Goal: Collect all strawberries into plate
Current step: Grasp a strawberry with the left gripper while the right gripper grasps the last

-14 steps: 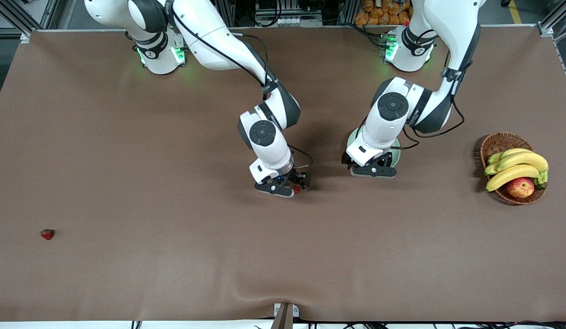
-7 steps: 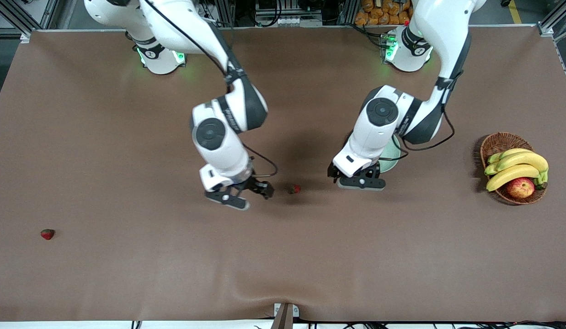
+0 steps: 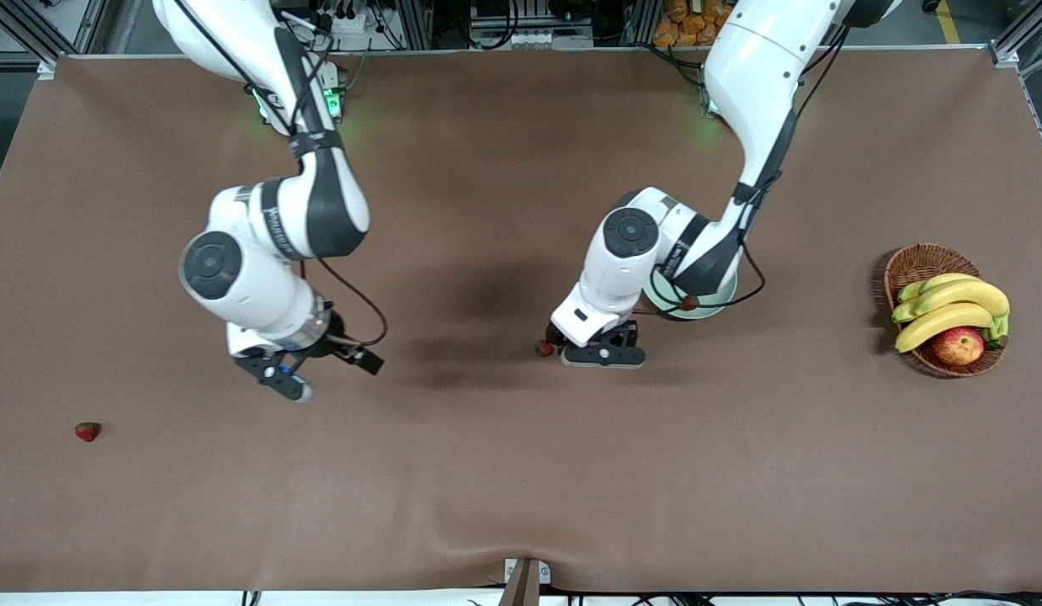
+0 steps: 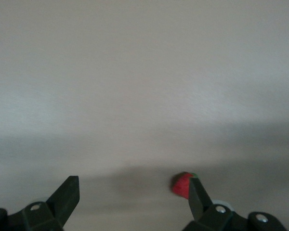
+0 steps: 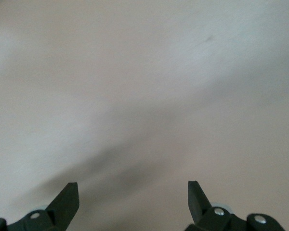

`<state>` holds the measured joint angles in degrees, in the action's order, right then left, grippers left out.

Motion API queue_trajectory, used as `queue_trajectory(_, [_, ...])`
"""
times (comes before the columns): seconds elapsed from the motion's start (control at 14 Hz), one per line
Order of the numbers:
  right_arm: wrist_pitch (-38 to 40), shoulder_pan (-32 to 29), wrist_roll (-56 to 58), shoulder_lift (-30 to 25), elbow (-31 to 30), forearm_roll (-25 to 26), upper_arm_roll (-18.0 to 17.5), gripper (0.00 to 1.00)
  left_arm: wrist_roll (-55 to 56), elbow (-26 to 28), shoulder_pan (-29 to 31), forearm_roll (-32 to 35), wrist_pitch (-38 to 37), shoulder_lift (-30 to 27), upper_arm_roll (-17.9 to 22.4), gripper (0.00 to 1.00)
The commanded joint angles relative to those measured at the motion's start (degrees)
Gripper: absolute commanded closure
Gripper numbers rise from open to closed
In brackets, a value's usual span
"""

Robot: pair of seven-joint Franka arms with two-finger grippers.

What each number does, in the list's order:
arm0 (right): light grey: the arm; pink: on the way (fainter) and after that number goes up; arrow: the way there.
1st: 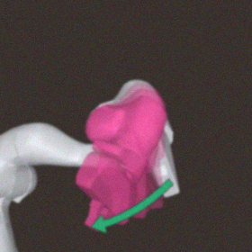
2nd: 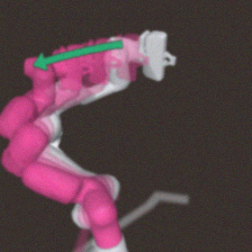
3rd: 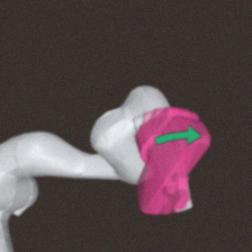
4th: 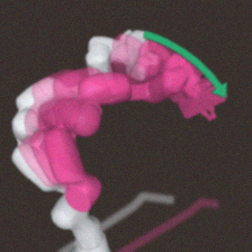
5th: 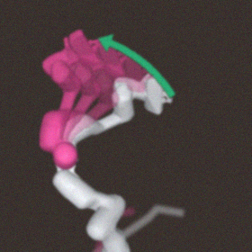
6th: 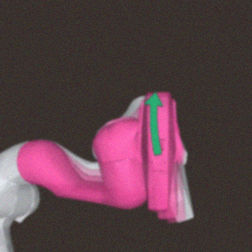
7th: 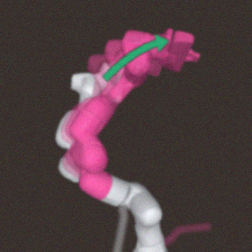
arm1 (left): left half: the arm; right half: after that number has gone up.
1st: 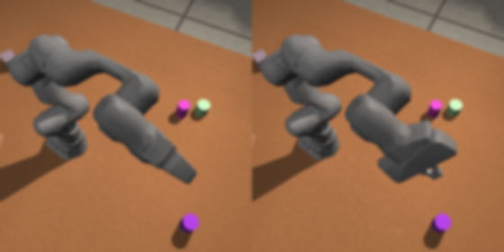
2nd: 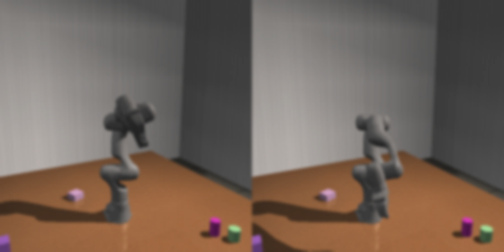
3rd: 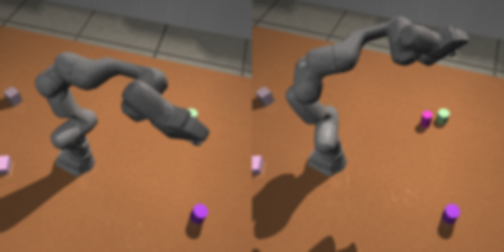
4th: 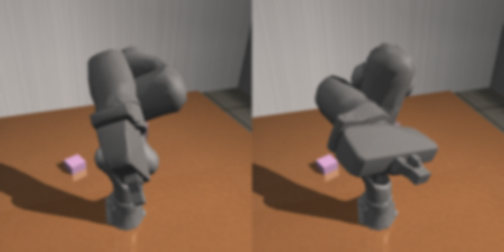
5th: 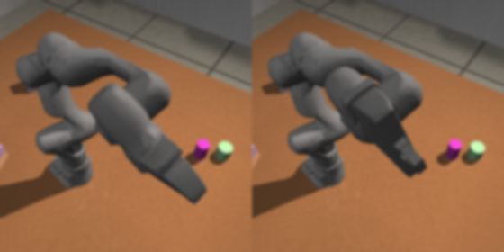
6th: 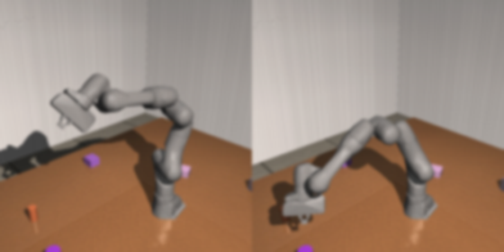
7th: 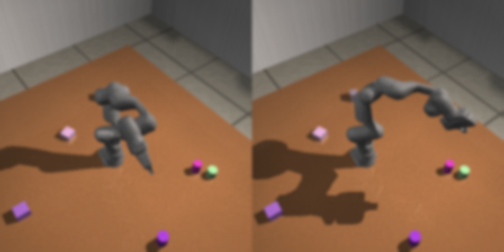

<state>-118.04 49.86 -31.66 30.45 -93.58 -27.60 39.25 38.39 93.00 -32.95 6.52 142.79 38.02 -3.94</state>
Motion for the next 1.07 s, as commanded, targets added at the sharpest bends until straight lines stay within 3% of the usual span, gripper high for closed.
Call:
queue_trajectory(0.0, [1.1,-0.3,10.0,-2.3,-4.6,0.9,4.9,0.00,1.4,-6.1,-2.2,0.8,-0.4,5.1,0.4,0.00])
queue_trajectory(0.21, [-0.7,-2.1,23.1,-2.2,-8.5,0.9,10.0,0.00,1.4,-9.3,-2.6,0.8,1.0,9.2,0.4,0.00])
queue_trajectory(0.57, [-2.6,-17.1,41.7,1.4,-6.7,0.2,9.4,0.00,1.2,-9.3,-3.0,0.6,2.7,10.5,0.4,0.03])
queue_trajectory(0.72, [-3.8,-24.9,48.8,3.9,-4.4,-0.1,6.3,0.00,1.2,-9.2,-3.1,0.7,3.5,10.9,0.4,0.04])
queue_trajectory(1.0, [-4.5,-41.0,55.7,10.2,4.3,0.4,-3.2,0.00,0.5,-9.1,-4.1,0.9,3.5,11.7,0.3,0.07])
